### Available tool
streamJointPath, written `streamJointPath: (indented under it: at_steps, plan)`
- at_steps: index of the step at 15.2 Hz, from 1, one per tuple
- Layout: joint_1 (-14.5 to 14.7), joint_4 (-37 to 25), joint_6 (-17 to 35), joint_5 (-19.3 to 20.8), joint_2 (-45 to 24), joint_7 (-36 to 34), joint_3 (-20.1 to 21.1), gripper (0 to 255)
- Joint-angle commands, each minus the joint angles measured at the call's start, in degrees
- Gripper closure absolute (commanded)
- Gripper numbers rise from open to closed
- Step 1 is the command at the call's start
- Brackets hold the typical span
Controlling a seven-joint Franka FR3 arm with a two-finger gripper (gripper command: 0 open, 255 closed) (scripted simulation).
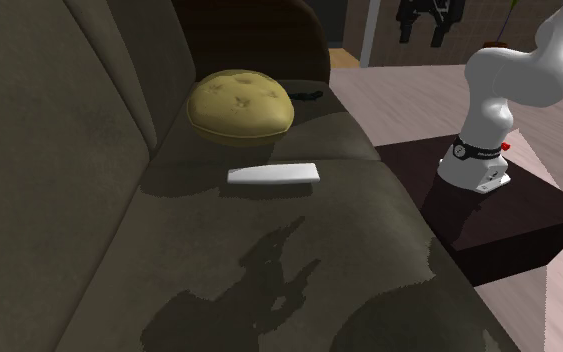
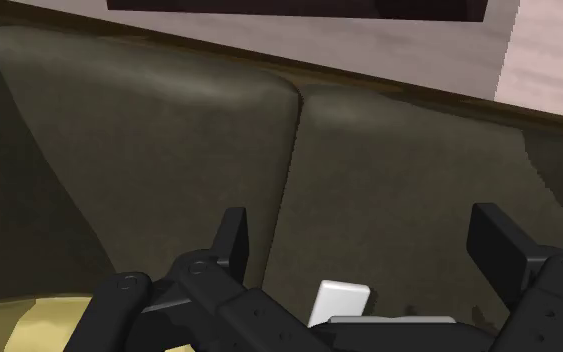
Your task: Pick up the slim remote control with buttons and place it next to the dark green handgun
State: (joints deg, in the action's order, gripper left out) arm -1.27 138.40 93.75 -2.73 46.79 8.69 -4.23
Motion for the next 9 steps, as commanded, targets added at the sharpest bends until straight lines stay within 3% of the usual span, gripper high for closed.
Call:
streamJointPath:
  at_steps: [1, 9]
  plan:
    - [0.00, 0.00, 0.00, 0.00, 0.00, 0.00, 0.00, 0]
    - [0.61, -3.24, 12.66, -1.32, -16.10, -5.92, 3.92, 0]
